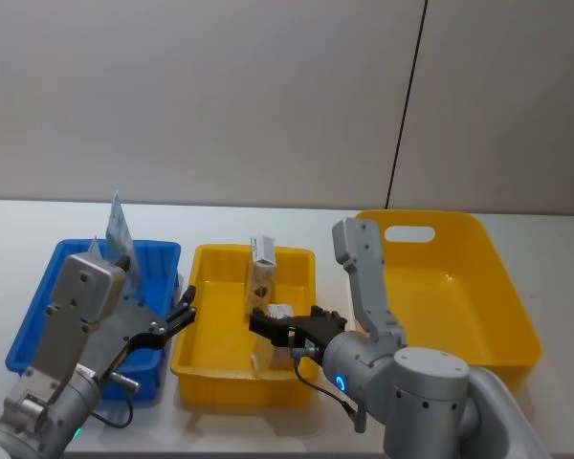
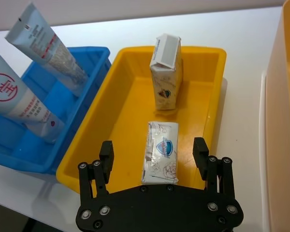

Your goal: Bimanual collaborative sorting of washing and personal care products

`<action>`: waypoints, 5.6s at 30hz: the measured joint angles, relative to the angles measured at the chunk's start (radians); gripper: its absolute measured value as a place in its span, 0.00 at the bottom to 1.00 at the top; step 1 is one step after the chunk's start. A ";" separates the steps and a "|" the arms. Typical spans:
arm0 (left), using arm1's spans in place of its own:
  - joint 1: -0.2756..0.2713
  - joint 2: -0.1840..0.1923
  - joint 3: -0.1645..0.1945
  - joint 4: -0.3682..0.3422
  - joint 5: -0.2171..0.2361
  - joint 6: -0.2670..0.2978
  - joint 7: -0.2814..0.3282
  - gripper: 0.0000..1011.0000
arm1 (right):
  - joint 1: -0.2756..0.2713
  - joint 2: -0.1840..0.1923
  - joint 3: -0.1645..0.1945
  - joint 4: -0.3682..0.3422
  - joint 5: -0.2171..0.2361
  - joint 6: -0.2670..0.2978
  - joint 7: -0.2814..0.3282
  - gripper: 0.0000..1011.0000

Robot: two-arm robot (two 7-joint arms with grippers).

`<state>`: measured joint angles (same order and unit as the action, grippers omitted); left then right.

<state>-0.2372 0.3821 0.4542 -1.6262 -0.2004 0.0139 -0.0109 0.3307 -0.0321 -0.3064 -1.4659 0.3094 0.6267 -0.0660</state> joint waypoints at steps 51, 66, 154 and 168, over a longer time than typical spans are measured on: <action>0.000 0.000 0.000 0.000 0.000 0.000 0.000 0.99 | 0.111 -0.023 0.028 0.141 -0.037 0.059 0.021 0.33; 0.000 0.000 0.000 0.000 0.000 0.000 0.000 0.99 | 0.095 0.019 0.008 0.009 -0.090 -0.007 0.030 0.32; -0.092 -0.182 -0.133 0.174 -0.025 0.144 0.159 0.99 | -0.336 0.308 0.249 -0.414 -0.215 -0.418 0.155 0.99; -0.114 -0.213 -0.148 0.223 -0.019 0.149 0.173 0.99 | -0.346 0.318 0.235 -0.398 -0.238 -0.511 0.182 0.99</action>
<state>-0.3510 0.1692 0.3066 -1.4030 -0.2192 0.1626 0.1625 -0.0152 0.2857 -0.0710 -1.8638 0.0712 0.1159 0.1163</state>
